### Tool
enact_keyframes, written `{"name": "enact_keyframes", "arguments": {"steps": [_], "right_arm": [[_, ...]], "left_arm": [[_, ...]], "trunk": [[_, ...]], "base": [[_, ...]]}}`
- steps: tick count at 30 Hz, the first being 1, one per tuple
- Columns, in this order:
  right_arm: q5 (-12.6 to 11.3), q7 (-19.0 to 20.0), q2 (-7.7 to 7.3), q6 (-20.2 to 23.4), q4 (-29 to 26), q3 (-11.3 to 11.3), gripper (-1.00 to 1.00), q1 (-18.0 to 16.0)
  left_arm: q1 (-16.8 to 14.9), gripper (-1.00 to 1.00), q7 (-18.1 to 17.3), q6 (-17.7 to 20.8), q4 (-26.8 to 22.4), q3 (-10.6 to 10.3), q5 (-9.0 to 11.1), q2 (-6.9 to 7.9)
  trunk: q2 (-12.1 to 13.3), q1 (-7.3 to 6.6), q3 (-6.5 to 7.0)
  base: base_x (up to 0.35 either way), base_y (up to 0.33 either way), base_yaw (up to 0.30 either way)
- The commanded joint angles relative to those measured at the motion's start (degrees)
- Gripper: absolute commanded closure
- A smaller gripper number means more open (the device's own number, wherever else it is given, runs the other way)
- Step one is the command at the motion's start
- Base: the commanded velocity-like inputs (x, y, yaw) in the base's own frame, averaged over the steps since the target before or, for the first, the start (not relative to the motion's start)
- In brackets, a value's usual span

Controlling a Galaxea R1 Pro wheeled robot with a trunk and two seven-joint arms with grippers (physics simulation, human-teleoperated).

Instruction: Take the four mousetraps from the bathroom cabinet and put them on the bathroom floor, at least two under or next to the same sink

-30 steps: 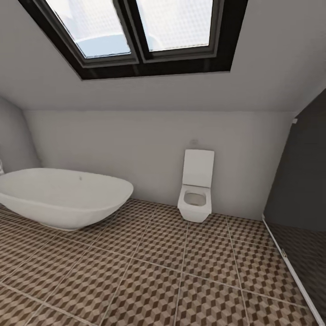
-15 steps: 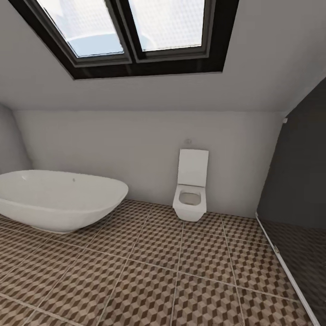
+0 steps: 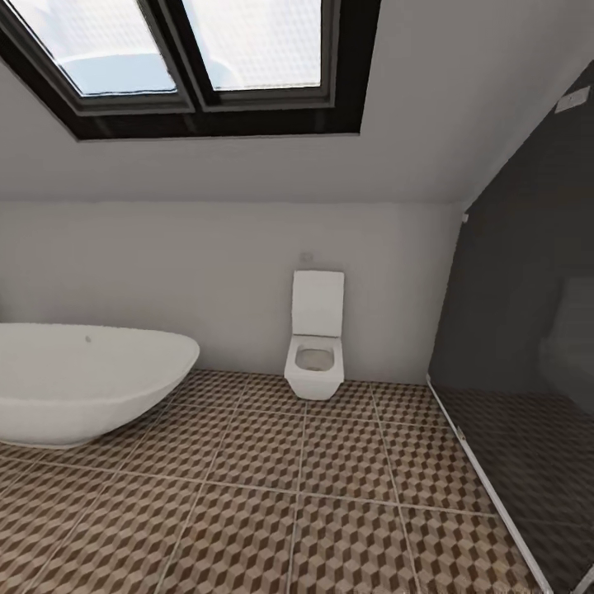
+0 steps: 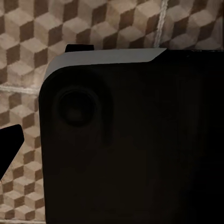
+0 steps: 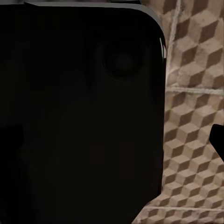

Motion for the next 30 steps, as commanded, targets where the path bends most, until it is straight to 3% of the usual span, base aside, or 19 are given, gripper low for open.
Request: {"name": "enact_keyframes", "arguments": {"steps": [1,21,30], "right_arm": [[-0.10,-0.01,0.01,-0.16,0.01,-0.20,-1.00,-0.01],[-0.30,0.15,-0.02,-0.16,0.01,-0.40,-1.00,-0.01],[-3.19,0.15,-0.08,-0.37,0.01,-0.98,-1.00,-0.01]], "left_arm": [[0.00,-1.00,-0.01,-0.08,-0.03,0.04,0.09,-0.02],[0.00,-1.00,-0.01,-0.06,-0.05,-0.65,-0.39,0.05],[0.00,-1.00,-0.01,-0.06,-0.03,-0.73,-0.44,0.15]], "trunk": [[-0.02,0.00,-0.04],[-0.02,0.00,-0.04],[-0.02,0.00,-0.04]], "base": [[0.000,0.000,-0.293],[0.000,0.000,-0.295],[0.000,0.000,-0.295]]}}
